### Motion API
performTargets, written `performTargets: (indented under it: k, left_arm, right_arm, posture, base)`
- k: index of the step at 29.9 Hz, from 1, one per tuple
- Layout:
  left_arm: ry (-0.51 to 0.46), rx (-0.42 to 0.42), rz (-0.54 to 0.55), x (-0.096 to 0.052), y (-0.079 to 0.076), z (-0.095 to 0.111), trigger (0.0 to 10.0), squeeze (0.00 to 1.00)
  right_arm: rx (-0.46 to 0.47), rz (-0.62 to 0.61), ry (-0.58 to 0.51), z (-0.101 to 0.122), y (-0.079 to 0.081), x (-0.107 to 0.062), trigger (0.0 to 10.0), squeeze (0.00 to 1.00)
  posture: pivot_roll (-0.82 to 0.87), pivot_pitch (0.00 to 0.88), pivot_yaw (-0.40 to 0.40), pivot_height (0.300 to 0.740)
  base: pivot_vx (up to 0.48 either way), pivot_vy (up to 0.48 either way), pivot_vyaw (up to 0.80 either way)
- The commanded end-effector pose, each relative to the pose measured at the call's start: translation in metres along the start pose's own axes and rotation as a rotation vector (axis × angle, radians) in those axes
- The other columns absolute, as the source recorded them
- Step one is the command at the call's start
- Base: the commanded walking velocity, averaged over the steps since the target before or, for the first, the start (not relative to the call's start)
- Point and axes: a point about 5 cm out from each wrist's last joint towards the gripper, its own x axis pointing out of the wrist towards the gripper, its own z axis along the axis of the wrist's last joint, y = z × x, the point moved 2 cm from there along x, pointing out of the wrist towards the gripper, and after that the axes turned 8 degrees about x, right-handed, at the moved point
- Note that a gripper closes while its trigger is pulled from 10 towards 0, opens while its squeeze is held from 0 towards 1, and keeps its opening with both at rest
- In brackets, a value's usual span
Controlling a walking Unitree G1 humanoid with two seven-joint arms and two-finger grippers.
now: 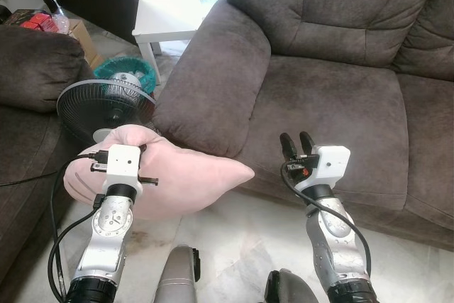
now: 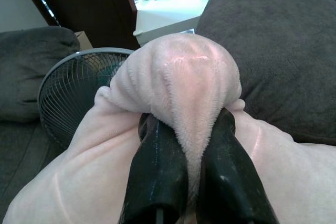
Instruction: Move the pillow to the sofa from floor
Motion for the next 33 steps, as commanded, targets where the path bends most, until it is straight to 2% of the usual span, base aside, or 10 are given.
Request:
performTargets:
  k: [1, 18, 31, 33]
  left_arm:
    - [-0.098, 0.025, 0.023, 0.0074, 0.0084, 0.0231, 10.0, 0.0]
    - [-0.103, 0.035, 0.013, 0.0069, 0.0078, 0.0239, 10.0, 0.0]
    - [-0.101, 0.033, 0.01, 0.0077, 0.0076, 0.0239, 10.0, 0.0]
    - [-0.101, 0.033, 0.009, 0.0077, 0.0076, 0.0239, 10.0, 0.0]
  right_arm:
    - [0.006, -0.003, 0.004, -0.0028, 0.0001, -0.0006, 10.0, 0.0]
    - [0.008, 0.004, 0.006, -0.004, 0.0024, -0.0009, 10.0, 0.0]
    - [-0.001, -0.001, 0.013, -0.0051, 0.0014, -0.0003, 10.0, 0.0]
    - [-0.002, -0.001, 0.013, -0.0051, 0.0014, -0.0003, 10.0, 0.0]
  posture:
    - [0.17, 0.088, 0.011, 0.667]
    - [0.17, 0.095, 0.008, 0.667]
    - [0.18, 0.099, 0.007, 0.74]
    - [0.18, 0.1, 0.006, 0.74]
  base:
    - [0.0, 0.0, 0.0]
    - [0.0, 0.0, 0.0]
    - [0.0, 0.0, 0.0]
    - [0.0, 0.0, 0.0]
